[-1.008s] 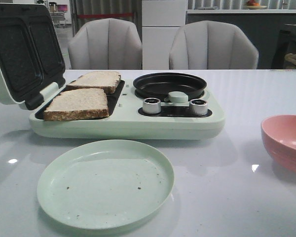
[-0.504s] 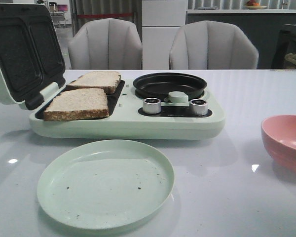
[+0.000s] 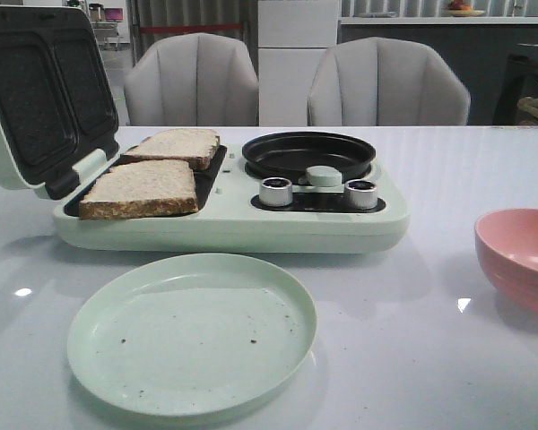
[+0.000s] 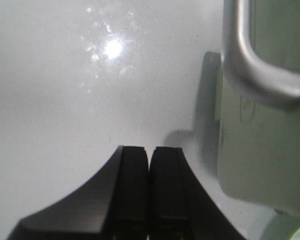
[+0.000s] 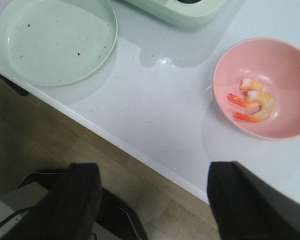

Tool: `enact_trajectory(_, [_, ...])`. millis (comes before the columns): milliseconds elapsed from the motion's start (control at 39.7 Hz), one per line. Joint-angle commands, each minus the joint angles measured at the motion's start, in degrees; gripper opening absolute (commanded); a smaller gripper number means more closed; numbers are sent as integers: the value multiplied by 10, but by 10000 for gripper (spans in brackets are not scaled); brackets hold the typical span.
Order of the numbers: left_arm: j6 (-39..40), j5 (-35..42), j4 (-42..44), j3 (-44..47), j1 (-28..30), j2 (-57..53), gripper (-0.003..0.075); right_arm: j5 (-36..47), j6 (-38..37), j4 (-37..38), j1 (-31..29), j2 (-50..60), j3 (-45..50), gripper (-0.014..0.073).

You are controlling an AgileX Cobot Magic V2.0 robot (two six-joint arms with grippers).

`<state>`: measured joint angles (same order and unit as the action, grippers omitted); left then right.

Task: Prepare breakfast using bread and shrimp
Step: 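Grasp the sandwich maker lid handle with the left gripper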

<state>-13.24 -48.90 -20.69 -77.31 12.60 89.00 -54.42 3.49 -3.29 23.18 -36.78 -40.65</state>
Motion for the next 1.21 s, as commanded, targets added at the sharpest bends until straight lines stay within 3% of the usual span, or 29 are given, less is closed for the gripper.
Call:
enact_trajectory(0, [0,36,-46,-55,4,19,99,29,0,2,-2,1,-14,547])
enact_trajectory(353, [-6,13,-153,-126,4,105,99,29,0,2,-2,1,-14,547])
enact_trajectory(579, [-112,-20,-273,-126,4,105,99,29,0,2,-2,1,-14,547])
enact_trajectory(932, [-129,-47,-287,-126,-5,96,99,29,0,2,-2,1,-14,547])
enact_trajectory(1184, [-164,-63,-287,-126,-45,87,99,29,0,2,-2,1,-14,547])
